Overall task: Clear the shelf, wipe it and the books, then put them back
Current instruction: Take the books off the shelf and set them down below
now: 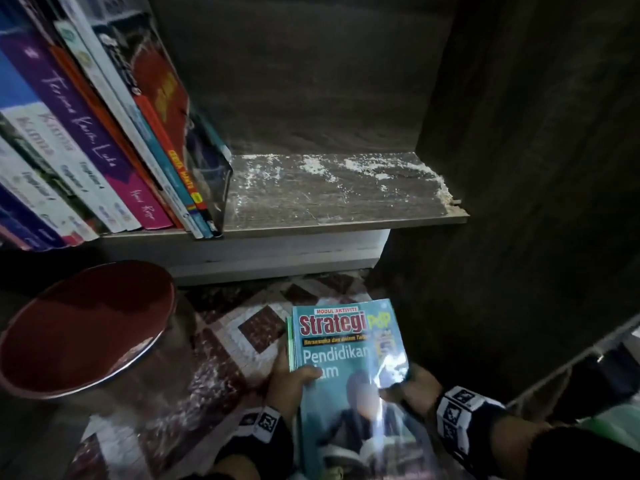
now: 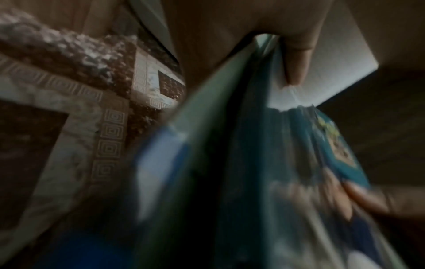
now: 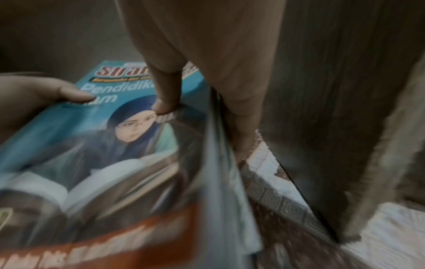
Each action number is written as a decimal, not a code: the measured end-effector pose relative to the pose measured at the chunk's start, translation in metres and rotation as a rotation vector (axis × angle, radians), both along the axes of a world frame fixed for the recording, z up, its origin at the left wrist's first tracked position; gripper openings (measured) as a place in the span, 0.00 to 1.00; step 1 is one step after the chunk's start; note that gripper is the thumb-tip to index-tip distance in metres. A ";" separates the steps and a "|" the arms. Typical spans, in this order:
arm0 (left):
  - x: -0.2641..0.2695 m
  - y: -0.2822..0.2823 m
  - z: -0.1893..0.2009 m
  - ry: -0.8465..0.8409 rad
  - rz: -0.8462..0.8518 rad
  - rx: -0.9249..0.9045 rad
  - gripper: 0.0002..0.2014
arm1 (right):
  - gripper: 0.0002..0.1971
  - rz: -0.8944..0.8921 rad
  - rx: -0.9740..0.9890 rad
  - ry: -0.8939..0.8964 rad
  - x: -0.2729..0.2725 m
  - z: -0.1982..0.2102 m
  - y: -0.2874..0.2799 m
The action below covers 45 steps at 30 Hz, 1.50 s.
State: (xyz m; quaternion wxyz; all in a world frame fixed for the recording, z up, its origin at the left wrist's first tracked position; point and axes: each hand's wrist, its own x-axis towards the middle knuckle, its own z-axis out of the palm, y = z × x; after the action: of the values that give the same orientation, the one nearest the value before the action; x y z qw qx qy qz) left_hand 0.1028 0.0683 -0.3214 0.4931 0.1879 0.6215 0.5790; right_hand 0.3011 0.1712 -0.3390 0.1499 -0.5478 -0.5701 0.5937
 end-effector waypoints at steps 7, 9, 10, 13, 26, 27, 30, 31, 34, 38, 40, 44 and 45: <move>-0.017 0.065 -0.066 0.093 -0.057 -0.048 0.28 | 0.12 -0.107 0.056 -0.168 -0.023 -0.023 0.047; -0.020 0.073 -0.079 0.088 -0.101 -0.030 0.37 | 0.13 -0.122 0.045 -0.230 -0.024 -0.031 0.054; -0.022 0.074 -0.082 0.089 -0.136 -0.032 0.36 | 0.14 -0.117 0.036 -0.258 -0.026 -0.035 0.056; -0.022 0.068 -0.081 0.112 -0.283 -0.094 0.25 | 0.10 -0.027 0.002 -0.381 -0.032 -0.036 0.059; -0.053 0.023 -0.005 0.255 0.047 0.057 0.23 | 0.20 0.341 0.640 -0.265 -0.140 0.052 -0.032; -0.062 0.015 0.013 0.308 0.117 0.066 0.24 | 0.18 0.328 0.704 -0.177 -0.149 0.067 -0.040; -0.091 -0.008 0.071 0.531 0.363 0.185 0.21 | 0.15 0.205 0.854 0.085 -0.172 0.116 -0.054; -0.100 -0.015 0.093 0.599 0.428 0.239 0.19 | 0.15 0.158 0.890 0.169 -0.179 0.136 -0.057; -0.119 -0.034 0.160 0.758 0.531 0.372 0.14 | 0.15 0.096 0.957 0.331 -0.199 0.196 -0.058; -0.139 -0.040 0.232 0.972 0.605 0.432 0.17 | 0.24 0.234 0.959 0.267 -0.226 0.261 -0.046; -0.146 -0.039 0.254 1.003 0.617 0.361 0.22 | 0.27 0.316 0.891 0.274 -0.236 0.283 -0.042; -0.154 -0.040 0.271 1.027 0.608 0.276 0.27 | 0.29 0.445 0.686 0.375 -0.246 0.291 -0.043; -0.154 -0.040 0.271 1.032 0.608 0.274 0.27 | 0.29 0.468 0.681 0.381 -0.249 0.289 -0.043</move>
State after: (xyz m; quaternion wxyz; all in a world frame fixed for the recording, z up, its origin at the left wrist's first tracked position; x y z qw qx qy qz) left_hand -0.0512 0.0287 -0.0507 -0.0873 0.3199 0.7258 0.6027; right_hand 0.0523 0.1278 -0.0504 0.2856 -0.2049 -0.8036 0.4804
